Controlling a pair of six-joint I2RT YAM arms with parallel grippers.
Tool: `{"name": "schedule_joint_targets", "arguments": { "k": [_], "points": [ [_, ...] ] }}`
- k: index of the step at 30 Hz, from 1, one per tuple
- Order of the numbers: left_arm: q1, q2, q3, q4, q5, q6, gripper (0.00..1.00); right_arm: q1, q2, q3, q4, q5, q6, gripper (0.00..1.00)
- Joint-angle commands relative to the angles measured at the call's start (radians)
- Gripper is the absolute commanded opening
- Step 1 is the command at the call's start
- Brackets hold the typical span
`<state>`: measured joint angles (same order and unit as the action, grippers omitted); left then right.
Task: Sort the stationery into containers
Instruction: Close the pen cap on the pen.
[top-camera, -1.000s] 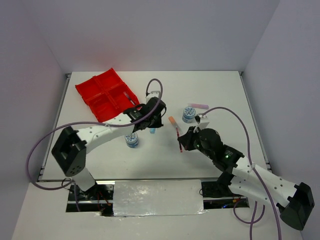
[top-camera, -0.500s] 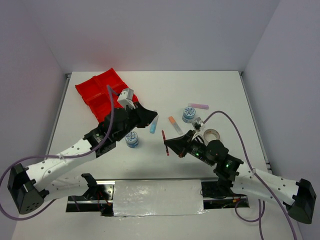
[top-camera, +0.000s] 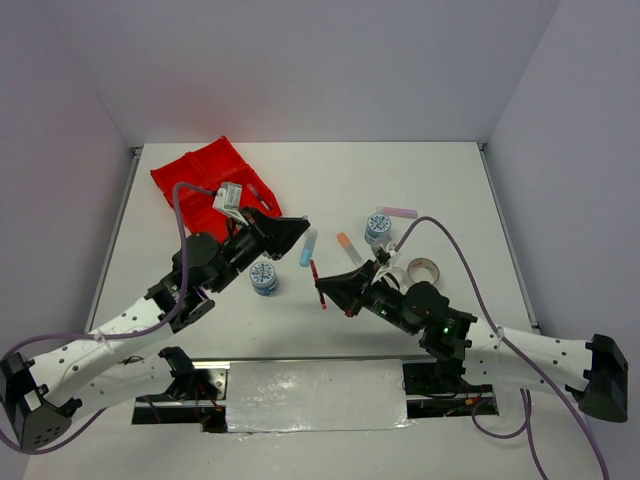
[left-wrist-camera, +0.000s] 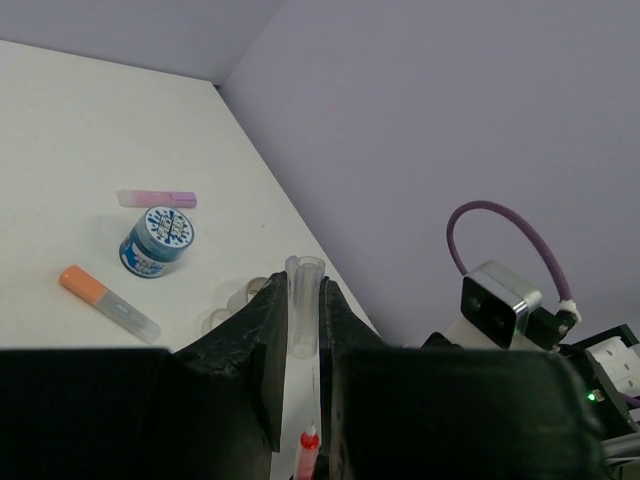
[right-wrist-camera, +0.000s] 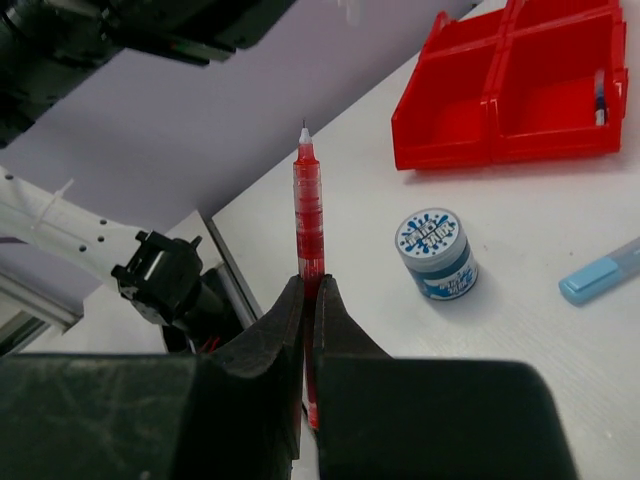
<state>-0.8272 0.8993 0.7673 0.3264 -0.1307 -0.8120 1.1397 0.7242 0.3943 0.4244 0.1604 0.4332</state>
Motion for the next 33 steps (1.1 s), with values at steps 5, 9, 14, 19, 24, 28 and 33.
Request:
{"name": "schedule_joint_targets", "arguments": {
  "k": [5,9,14,19,24,28,33],
  "points": [
    [0.0,-0.039,-0.033,0.115,0.049,0.002,0.0,0.012,0.046,0.1,0.079,0.044,-0.067,0.0],
    [0.0,-0.059,-0.045,0.131,0.057,-0.001,0.0,0.012,0.055,0.112,0.08,0.06,-0.08,0.0],
    [0.0,-0.069,-0.045,0.112,0.054,-0.004,0.0,0.012,0.047,0.113,0.083,0.079,-0.085,0.0],
    [0.0,-0.065,-0.037,0.109,0.055,-0.007,0.0,0.012,0.058,0.115,0.083,0.076,-0.083,0.0],
    [0.0,-0.051,-0.034,0.106,0.065,-0.018,0.0,0.012,0.055,0.123,0.077,0.08,-0.087,0.0],
    [0.0,-0.045,-0.037,0.112,0.072,-0.027,0.0,0.014,0.066,0.13,0.071,0.094,-0.087,0.0],
    [0.0,-0.04,-0.031,0.102,0.082,-0.032,0.0,0.012,0.076,0.138,0.07,0.102,-0.091,0.0]
  ]
}}
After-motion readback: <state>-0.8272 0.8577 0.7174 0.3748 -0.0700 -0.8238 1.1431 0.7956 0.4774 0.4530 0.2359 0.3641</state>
